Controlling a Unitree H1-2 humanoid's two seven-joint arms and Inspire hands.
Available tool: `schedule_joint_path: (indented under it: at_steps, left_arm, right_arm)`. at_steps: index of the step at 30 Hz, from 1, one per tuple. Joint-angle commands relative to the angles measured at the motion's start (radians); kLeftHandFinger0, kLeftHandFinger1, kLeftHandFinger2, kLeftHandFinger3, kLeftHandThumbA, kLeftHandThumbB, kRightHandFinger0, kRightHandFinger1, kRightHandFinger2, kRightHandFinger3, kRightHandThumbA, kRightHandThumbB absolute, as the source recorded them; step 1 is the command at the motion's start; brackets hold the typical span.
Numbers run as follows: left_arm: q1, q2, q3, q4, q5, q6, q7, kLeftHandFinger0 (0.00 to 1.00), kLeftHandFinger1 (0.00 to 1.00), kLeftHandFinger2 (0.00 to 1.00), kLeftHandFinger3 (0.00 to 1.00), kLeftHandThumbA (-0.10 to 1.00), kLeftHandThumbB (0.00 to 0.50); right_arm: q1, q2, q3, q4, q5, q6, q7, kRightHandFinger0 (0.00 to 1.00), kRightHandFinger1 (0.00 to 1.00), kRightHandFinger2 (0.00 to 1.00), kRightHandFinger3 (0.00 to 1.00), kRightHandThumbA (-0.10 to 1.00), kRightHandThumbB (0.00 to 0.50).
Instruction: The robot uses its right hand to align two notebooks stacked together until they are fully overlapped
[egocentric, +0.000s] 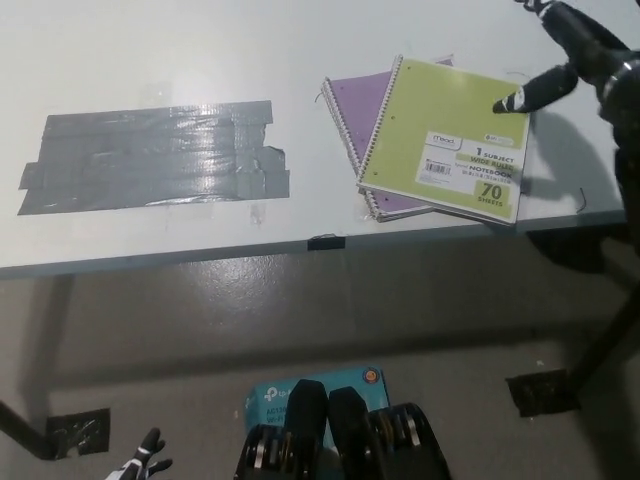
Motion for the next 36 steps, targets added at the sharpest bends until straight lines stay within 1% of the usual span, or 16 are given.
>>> schedule_joint_path:
  at_steps: [1, 4, 5, 7, 11, 15, 19, 20, 22, 24, 26, 29, 31, 32, 35, 36]
  left_arm:
    - [0.002, -0.002, -0.009, -0.030, 0.018, -0.006, 0.000, 0.81, 0.87, 0.95, 1.00, 1.00, 0.399]
    - [-0.004, -0.011, -0.013, -0.026, 0.021, -0.012, 0.002, 0.82, 0.86, 0.94, 1.00, 1.00, 0.403]
    - [-0.008, -0.009, -0.015, -0.022, 0.021, -0.021, -0.002, 0.83, 0.85, 0.92, 1.00, 1.00, 0.405]
    - [-0.008, -0.013, -0.019, -0.023, 0.022, -0.025, -0.003, 0.82, 0.83, 0.90, 1.00, 1.00, 0.412]
    - [-0.004, -0.018, -0.029, -0.035, 0.032, -0.012, 0.000, 0.78, 0.84, 0.92, 1.00, 1.00, 0.421]
    - [0.003, -0.022, -0.031, -0.044, 0.033, -0.011, 0.001, 0.78, 0.84, 0.91, 1.00, 1.00, 0.385]
    - [0.000, -0.024, -0.029, -0.054, 0.031, 0.009, 0.002, 0.82, 0.85, 0.93, 1.00, 1.00, 0.383]
    - [-0.001, -0.023, -0.030, -0.054, 0.033, 0.007, 0.001, 0.82, 0.85, 0.92, 1.00, 1.00, 0.358]
    - [-0.001, -0.019, -0.034, -0.050, 0.037, -0.008, -0.002, 0.78, 0.83, 0.89, 1.00, 1.00, 0.351]
    - [0.012, -0.022, -0.033, -0.051, 0.030, -0.020, -0.007, 0.71, 0.79, 0.89, 1.00, 1.00, 0.324]
    - [0.014, -0.023, -0.032, -0.050, 0.020, -0.028, -0.014, 0.71, 0.79, 0.89, 1.00, 1.00, 0.304]
    - [0.006, -0.025, -0.037, -0.048, 0.025, -0.017, -0.013, 0.72, 0.80, 0.88, 1.00, 1.00, 0.308]
    - [0.001, -0.025, -0.044, -0.047, 0.031, -0.015, -0.013, 0.74, 0.82, 0.88, 1.00, 1.00, 0.314]
    - [0.000, -0.027, -0.046, -0.046, 0.032, -0.014, -0.012, 0.74, 0.82, 0.88, 1.00, 1.00, 0.337]
    - [0.001, -0.030, -0.055, -0.054, 0.039, -0.005, -0.007, 0.77, 0.84, 0.89, 1.00, 1.00, 0.347]
    - [0.001, -0.031, -0.059, -0.056, 0.043, -0.004, -0.003, 0.77, 0.83, 0.89, 1.00, 1.00, 0.361]
  right_arm:
    - [-0.117, 0.029, 0.000, 0.089, -0.116, 0.012, -0.068, 1.00, 1.00, 1.00, 1.00, 1.00, 0.384]
    - [-0.132, 0.053, -0.014, 0.124, -0.142, 0.012, -0.110, 1.00, 1.00, 1.00, 1.00, 1.00, 0.375]
    - [-0.130, 0.064, -0.016, 0.137, -0.132, 0.012, -0.178, 1.00, 1.00, 1.00, 1.00, 1.00, 0.366]
    - [-0.107, 0.098, -0.038, 0.161, -0.089, 0.012, -0.349, 1.00, 1.00, 1.00, 1.00, 1.00, 0.307]
    - [-0.067, 0.155, -0.088, 0.186, -0.020, 0.010, -0.500, 1.00, 1.00, 1.00, 1.00, 1.00, 0.227]
    - [-0.027, 0.184, -0.093, 0.184, -0.020, 0.004, -0.547, 1.00, 1.00, 0.98, 0.98, 1.00, 0.214]
    - [-0.024, 0.207, -0.108, 0.223, 0.004, -0.017, -0.607, 1.00, 1.00, 0.92, 0.93, 1.00, 0.214]
    - [-0.022, 0.212, -0.113, 0.232, 0.013, -0.024, -0.621, 1.00, 1.00, 0.93, 0.95, 1.00, 0.209]
    - [-0.013, 0.238, -0.144, 0.272, 0.053, -0.063, -0.682, 1.00, 1.00, 0.95, 0.94, 1.00, 0.200]
    - [-0.005, 0.252, -0.152, 0.287, 0.067, -0.088, -0.712, 1.00, 1.00, 0.90, 0.93, 1.00, 0.185]
    - [0.004, 0.257, -0.145, 0.317, 0.070, -0.124, -0.743, 1.00, 1.00, 0.87, 0.94, 1.00, 0.166]
    - [0.011, 0.259, -0.121, 0.357, 0.063, -0.168, -0.784, 1.00, 1.00, 0.85, 0.97, 1.00, 0.166]
    - [0.017, 0.263, -0.113, 0.360, 0.065, -0.175, -0.792, 1.00, 1.00, 0.83, 0.95, 1.00, 0.168]
    - [0.018, 0.265, -0.110, 0.362, 0.067, -0.179, -0.792, 0.99, 1.00, 0.80, 0.92, 1.00, 0.178]
    - [0.027, 0.269, -0.087, 0.362, 0.068, -0.185, -0.783, 0.92, 1.00, 0.75, 0.88, 1.00, 0.187]
    - [0.032, 0.266, -0.078, 0.366, 0.069, -0.212, -0.792, 0.92, 0.99, 0.73, 0.86, 1.00, 0.171]
